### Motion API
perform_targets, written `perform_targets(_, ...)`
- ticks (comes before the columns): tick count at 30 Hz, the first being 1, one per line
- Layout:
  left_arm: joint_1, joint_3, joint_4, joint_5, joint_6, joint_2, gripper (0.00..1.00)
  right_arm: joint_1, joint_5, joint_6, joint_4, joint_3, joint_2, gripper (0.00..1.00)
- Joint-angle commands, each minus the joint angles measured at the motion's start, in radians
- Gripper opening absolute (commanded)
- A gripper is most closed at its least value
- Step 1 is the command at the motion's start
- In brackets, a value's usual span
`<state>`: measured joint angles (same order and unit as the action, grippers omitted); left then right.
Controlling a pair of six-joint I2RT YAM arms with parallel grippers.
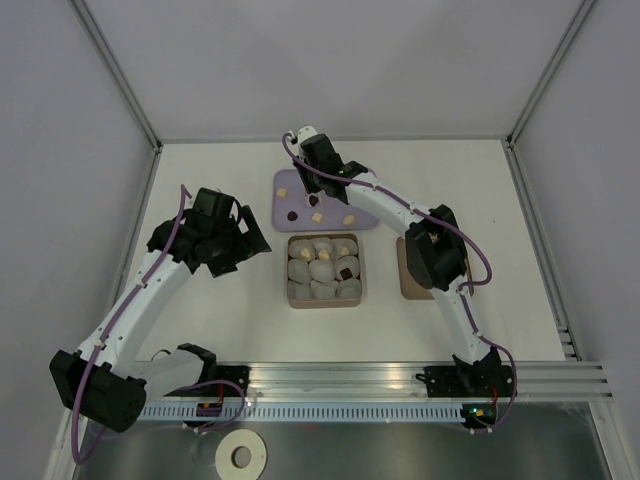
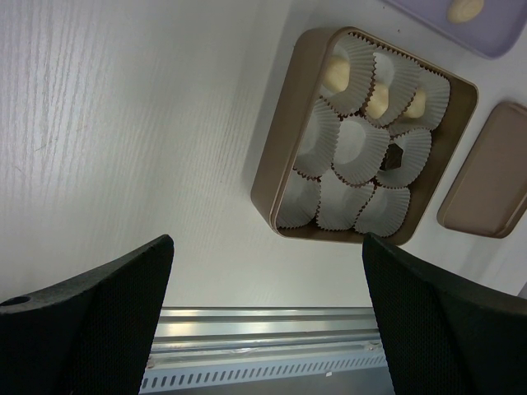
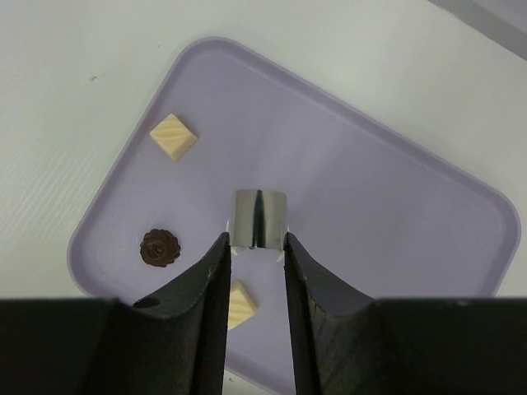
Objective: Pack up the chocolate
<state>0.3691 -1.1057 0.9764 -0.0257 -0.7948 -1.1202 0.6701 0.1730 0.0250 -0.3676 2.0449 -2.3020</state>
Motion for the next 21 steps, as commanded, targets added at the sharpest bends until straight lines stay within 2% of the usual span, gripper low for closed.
perform_targets(1, 0.005, 0.009, -0.024, -0.016, 0.026, 0.013, 1.00, -0.004, -0.018, -0.005, 0.024, 0.040, 0.001, 0.27)
perform_targets(7, 0.004, 0.007, -0.022, -0.011, 0.023, 0.016, 1.00, -0.004, -0.001, -0.008, 0.036, -0.023, 0.071, 0.19)
perform_targets(21, 0.005, 0.015, -0.024, 0.000, 0.011, 0.030, 1.00, 0.000, 0.000, 0.018, 0.090, -0.250, 0.311, 0.16)
